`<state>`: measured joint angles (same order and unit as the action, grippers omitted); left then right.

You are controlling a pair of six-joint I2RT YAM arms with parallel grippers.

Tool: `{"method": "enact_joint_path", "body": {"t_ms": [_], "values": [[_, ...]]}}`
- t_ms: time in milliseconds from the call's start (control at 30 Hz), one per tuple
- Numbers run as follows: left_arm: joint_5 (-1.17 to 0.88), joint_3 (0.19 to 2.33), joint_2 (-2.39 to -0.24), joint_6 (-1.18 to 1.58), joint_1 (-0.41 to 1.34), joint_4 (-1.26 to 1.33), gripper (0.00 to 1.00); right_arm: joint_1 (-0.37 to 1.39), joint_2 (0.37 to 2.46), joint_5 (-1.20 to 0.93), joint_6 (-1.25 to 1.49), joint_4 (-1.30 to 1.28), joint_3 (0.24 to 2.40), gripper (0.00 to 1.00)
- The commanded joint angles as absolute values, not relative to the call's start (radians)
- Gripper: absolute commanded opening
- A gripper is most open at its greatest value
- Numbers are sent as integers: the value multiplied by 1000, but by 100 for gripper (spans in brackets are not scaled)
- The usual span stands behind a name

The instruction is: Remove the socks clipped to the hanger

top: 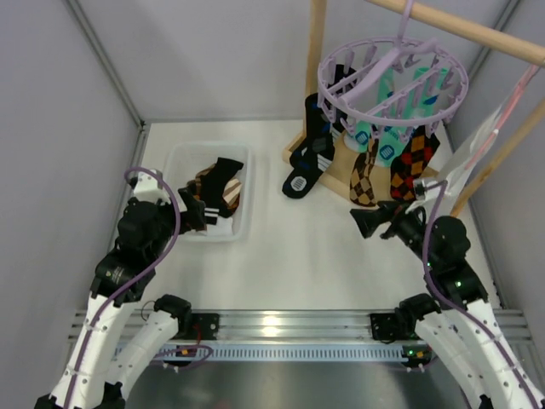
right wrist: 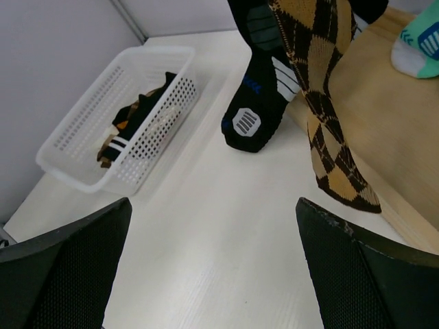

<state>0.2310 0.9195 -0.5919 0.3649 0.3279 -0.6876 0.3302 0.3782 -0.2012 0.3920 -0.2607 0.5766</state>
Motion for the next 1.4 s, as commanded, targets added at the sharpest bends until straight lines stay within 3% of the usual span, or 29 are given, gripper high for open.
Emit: {"method": "enact_joint_path", "body": {"t_ms": [0,467,900,933,967,1100,1233,1300,1333,1367], "values": [[206,910,-603,357,324,-634,98,319,526,-270,351,-51,609,100],[134,914,-655,354,325,-629,98,379,903,139,117,205,603,96],[8,962,-701,382,324,-626,98,394,1081,138,58,471,529,88],[-35,980,-703,385,324,-624,98,394,1097,120,57,504,520,82],[-46,989,-703,400,324,-626,98,394,1101,100,60,518,515,62],[-95,1061,-727,439,325,-612,98,426,1091,67,106,612,465,17],[-71,1210,-880,486,430,-612,98,532,1080,204,143,658,439,1],[163,1273,-946,496,562,-612,98,608,1081,311,150,670,440,0],[263,1346,-1025,489,745,-612,98,633,1081,339,152,673,443,0],[504,1388,-1069,457,856,-612,98,656,1080,400,155,676,445,0]]}}
